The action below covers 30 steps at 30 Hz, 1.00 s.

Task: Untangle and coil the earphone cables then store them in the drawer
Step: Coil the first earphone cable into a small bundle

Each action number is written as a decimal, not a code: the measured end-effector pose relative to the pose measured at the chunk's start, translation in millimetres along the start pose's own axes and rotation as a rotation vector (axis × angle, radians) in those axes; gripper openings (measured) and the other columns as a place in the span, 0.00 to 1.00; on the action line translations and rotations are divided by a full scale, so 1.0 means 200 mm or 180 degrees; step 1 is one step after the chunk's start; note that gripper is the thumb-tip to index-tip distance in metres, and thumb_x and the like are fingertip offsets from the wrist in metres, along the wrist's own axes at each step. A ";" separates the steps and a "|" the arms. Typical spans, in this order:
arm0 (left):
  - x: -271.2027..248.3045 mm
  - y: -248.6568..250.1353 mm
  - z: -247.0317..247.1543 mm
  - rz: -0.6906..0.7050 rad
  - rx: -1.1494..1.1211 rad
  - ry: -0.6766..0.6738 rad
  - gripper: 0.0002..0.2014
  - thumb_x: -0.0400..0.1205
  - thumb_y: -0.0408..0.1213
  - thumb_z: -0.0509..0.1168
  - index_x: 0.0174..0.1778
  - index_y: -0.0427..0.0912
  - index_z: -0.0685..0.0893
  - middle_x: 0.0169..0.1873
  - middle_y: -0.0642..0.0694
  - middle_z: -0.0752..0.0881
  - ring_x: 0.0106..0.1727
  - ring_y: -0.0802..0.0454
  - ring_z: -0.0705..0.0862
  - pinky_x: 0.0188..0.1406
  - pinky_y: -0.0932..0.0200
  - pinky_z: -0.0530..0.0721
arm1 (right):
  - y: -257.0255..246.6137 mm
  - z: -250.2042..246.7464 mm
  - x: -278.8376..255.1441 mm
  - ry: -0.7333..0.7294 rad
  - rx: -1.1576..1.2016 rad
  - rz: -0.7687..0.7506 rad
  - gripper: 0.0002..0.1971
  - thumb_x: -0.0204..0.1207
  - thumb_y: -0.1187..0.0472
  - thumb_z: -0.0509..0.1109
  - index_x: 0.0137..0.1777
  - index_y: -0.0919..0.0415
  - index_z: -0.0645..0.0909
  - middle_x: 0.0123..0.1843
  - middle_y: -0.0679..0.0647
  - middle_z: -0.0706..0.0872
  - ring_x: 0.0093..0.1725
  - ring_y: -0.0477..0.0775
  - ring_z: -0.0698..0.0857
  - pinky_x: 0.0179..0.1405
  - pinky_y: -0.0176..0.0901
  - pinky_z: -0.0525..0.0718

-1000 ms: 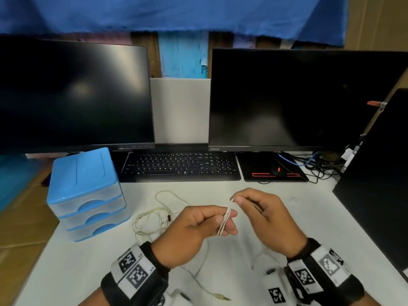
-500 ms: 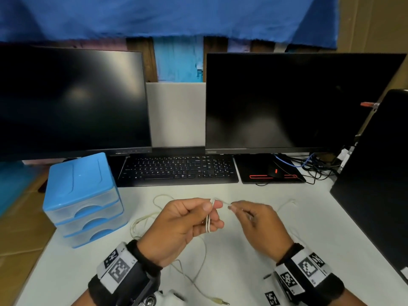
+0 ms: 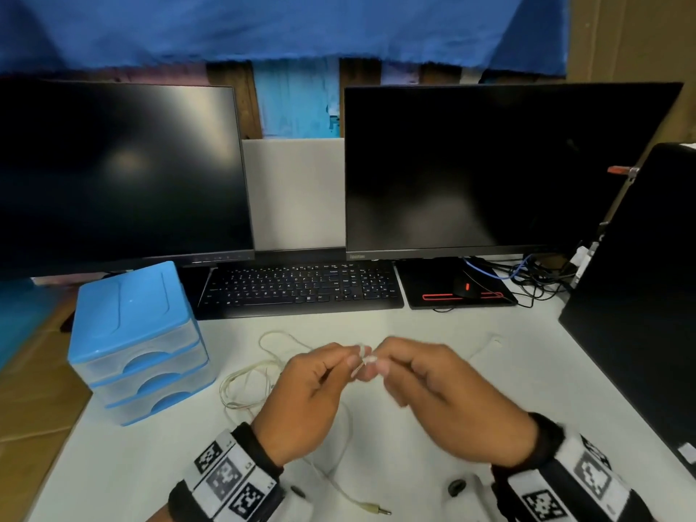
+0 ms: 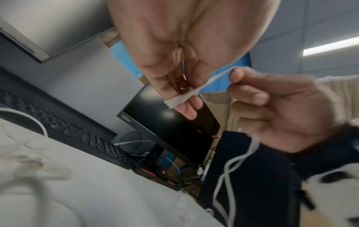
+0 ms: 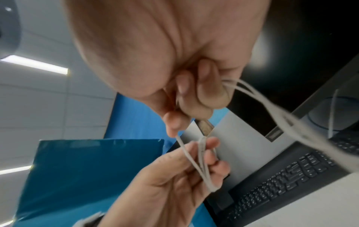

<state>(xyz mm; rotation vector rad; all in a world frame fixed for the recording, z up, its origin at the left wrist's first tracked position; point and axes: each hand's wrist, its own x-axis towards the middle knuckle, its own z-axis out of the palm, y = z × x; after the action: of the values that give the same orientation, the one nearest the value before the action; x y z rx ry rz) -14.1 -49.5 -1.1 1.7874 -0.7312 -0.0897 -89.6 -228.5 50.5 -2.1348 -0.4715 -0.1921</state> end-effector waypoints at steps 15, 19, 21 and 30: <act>0.07 0.08 -0.07 -0.0722 -0.2461 0.0541 0.15 0.78 0.36 0.61 0.56 0.36 0.88 0.46 0.37 0.92 0.54 0.43 0.91 0.52 0.59 0.88 | 0.17 0.25 -0.03 -0.0719 -0.0566 0.0141 0.19 0.85 0.50 0.61 0.32 0.55 0.70 0.26 0.52 0.72 0.28 0.52 0.73 0.35 0.51 0.76; 0.06 -0.01 -0.06 -0.0481 -0.0833 0.0693 0.12 0.85 0.34 0.60 0.52 0.43 0.90 0.48 0.48 0.93 0.56 0.52 0.89 0.61 0.51 0.84 | 0.05 0.17 -0.03 -0.0630 -0.0492 0.0032 0.13 0.87 0.52 0.59 0.44 0.56 0.79 0.24 0.46 0.74 0.25 0.49 0.73 0.28 0.40 0.71; 0.04 -0.01 -0.06 -0.0360 -0.0324 0.0405 0.14 0.86 0.34 0.60 0.46 0.48 0.91 0.45 0.51 0.93 0.52 0.58 0.89 0.57 0.56 0.83 | 0.02 0.10 -0.02 -0.0321 -0.0220 0.0015 0.11 0.87 0.54 0.58 0.47 0.53 0.80 0.26 0.45 0.76 0.26 0.47 0.73 0.29 0.42 0.73; 0.01 0.13 -0.02 -0.0770 -0.2236 -0.0489 0.15 0.80 0.35 0.61 0.52 0.35 0.91 0.36 0.42 0.88 0.40 0.47 0.89 0.47 0.57 0.86 | 0.32 0.07 0.03 0.0650 -0.0177 0.0166 0.10 0.86 0.58 0.62 0.48 0.54 0.86 0.37 0.47 0.87 0.37 0.47 0.84 0.39 0.49 0.82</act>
<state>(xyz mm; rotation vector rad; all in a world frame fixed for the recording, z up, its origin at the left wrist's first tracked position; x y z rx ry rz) -22.7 -51.9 23.3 1.1882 -0.4980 -0.5798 -58.5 -248.5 -3.5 -2.1510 -0.2941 -0.3932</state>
